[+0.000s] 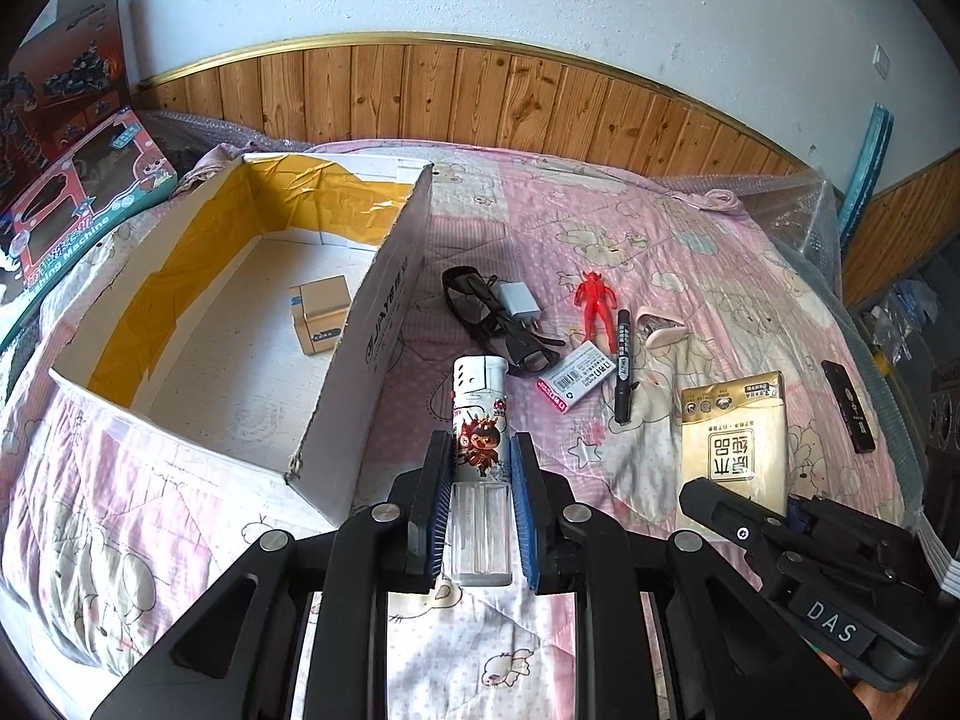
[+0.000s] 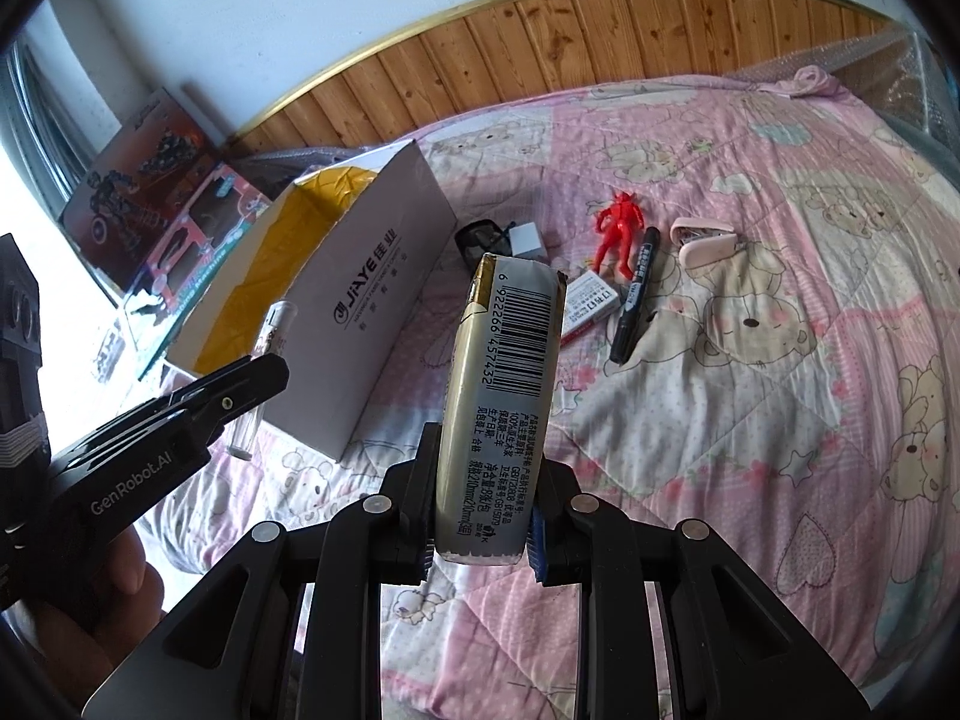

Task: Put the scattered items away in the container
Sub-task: 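Lift the glass bottle with the left tool while the right tool lifts the tissue pack toward the box, then carry the bottle over the box with the left tool while the right tool carries the tissue pack there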

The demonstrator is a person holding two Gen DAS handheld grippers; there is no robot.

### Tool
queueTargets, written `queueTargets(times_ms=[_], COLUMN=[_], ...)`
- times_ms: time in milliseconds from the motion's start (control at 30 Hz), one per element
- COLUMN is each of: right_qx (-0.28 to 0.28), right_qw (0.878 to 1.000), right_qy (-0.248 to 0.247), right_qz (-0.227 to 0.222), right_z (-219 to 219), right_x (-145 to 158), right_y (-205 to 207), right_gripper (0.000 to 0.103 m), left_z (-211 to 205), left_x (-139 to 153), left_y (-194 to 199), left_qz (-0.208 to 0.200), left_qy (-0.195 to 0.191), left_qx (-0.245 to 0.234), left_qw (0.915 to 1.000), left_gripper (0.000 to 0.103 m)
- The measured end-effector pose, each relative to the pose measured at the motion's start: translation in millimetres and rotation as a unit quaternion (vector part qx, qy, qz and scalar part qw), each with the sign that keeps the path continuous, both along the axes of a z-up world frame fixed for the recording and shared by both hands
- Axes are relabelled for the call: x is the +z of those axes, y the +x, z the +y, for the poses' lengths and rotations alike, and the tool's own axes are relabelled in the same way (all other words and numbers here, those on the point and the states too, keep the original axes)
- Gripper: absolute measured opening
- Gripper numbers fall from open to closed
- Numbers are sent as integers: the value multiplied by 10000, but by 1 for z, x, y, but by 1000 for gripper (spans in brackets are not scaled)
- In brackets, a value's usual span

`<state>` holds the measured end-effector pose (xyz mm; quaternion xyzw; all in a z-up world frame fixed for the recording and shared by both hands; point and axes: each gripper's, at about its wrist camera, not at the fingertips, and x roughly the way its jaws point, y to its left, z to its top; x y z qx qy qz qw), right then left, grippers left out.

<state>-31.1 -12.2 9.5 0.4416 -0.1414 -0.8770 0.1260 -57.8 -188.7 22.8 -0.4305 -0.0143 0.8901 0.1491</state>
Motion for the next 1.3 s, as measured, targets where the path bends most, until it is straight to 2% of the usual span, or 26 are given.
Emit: queueTargets(times_ms=[600, 1300], right_qx=[500, 1107], right_qw=[9981, 9916], right_qy=[166, 263], right_qz=[312, 611], right_z=[-47, -108], right_x=[29, 63], right_y=[-4, -34], right_gripper=[24, 24], left_z=[-33, -97], left_x=[27, 53], left_y=[-8, -34], left_qz=[235, 439], left_qy=[192, 413], left_qx=[302, 840], left_qw=[9991, 9946], left_gripper=[20, 20])
